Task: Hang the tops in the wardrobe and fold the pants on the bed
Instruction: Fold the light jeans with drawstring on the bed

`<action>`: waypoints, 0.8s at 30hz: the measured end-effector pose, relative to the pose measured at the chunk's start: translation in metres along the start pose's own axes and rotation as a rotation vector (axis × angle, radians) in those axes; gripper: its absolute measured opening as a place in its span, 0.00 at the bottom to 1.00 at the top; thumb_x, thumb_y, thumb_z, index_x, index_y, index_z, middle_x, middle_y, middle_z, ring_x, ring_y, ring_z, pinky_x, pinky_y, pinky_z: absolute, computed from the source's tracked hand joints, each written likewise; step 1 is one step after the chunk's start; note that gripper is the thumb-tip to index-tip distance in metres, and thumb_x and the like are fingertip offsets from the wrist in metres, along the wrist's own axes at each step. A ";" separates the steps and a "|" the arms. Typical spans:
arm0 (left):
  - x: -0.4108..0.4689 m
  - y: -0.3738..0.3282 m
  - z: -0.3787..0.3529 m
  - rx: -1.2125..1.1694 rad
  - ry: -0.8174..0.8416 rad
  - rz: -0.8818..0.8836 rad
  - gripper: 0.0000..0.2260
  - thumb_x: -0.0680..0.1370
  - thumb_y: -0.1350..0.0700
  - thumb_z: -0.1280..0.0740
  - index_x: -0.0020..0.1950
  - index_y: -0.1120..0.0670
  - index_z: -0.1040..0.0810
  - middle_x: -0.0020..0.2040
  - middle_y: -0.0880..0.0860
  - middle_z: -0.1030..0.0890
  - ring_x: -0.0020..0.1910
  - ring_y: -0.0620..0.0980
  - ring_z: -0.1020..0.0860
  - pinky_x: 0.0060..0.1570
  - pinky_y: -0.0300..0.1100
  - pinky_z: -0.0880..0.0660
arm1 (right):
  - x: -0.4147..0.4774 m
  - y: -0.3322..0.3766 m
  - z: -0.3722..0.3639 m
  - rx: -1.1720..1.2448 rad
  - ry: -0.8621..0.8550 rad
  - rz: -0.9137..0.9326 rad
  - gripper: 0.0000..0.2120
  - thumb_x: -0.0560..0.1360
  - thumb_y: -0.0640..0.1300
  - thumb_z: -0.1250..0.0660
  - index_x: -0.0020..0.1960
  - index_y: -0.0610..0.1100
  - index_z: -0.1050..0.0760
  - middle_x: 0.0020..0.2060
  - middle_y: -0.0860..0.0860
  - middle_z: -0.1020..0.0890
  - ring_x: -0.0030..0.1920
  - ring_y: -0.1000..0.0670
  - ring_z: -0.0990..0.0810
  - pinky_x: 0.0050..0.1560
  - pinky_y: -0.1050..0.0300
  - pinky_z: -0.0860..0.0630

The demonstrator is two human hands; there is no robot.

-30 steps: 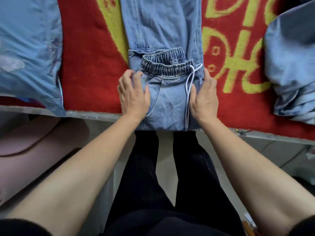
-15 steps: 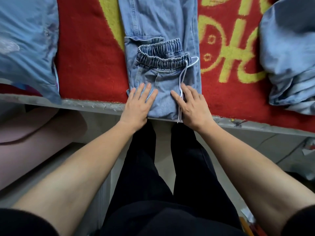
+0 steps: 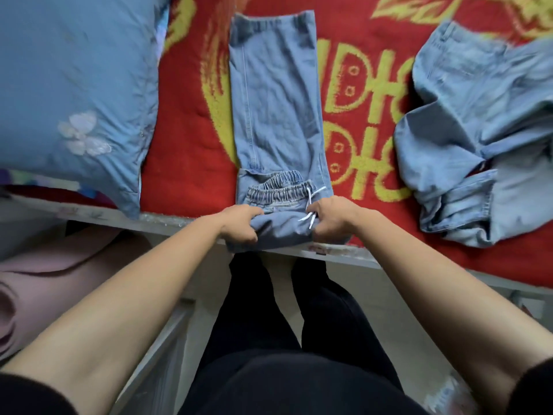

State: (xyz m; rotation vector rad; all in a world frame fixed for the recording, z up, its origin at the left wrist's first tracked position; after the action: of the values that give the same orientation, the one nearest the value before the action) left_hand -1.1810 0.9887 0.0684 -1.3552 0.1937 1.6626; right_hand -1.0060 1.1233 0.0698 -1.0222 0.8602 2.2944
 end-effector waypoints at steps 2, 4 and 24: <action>-0.003 -0.003 0.014 -0.195 0.126 0.004 0.09 0.68 0.62 0.31 0.40 0.52 0.29 0.40 0.52 0.23 0.36 0.47 0.24 0.32 0.39 0.27 | 0.000 -0.005 0.019 0.086 0.170 -0.049 0.12 0.57 0.55 0.30 0.37 0.51 0.25 0.32 0.55 0.21 0.37 0.48 0.21 0.37 0.57 0.26; 0.000 -0.003 0.032 -0.409 0.176 0.011 0.08 0.66 0.63 0.32 0.43 0.55 0.25 0.38 0.52 0.23 0.33 0.44 0.25 0.32 0.36 0.28 | 0.005 -0.016 0.041 0.164 0.254 -0.081 0.18 0.53 0.53 0.29 0.41 0.48 0.20 0.34 0.53 0.17 0.38 0.49 0.18 0.39 0.53 0.21; 0.141 0.055 0.084 -0.332 -0.616 0.277 0.35 0.78 0.41 0.35 0.80 0.42 0.49 0.80 0.55 0.60 0.78 0.60 0.53 0.75 0.53 0.48 | 0.147 -0.073 0.094 0.395 -0.491 -0.318 0.23 0.76 0.55 0.36 0.69 0.50 0.31 0.65 0.44 0.30 0.64 0.39 0.27 0.64 0.46 0.29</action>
State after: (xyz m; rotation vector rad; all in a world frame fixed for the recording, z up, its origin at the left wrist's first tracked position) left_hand -1.2691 1.0912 -0.0400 -1.0097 -0.2784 2.3445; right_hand -1.0929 1.2651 -0.0213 -0.3652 0.8237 1.8792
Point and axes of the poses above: each hand's wrist, its own x-axis towards the middle knuckle, its own z-axis out of the back of the hand, y = z × x, the point moved 3 cm from there along x, towards the middle knuckle
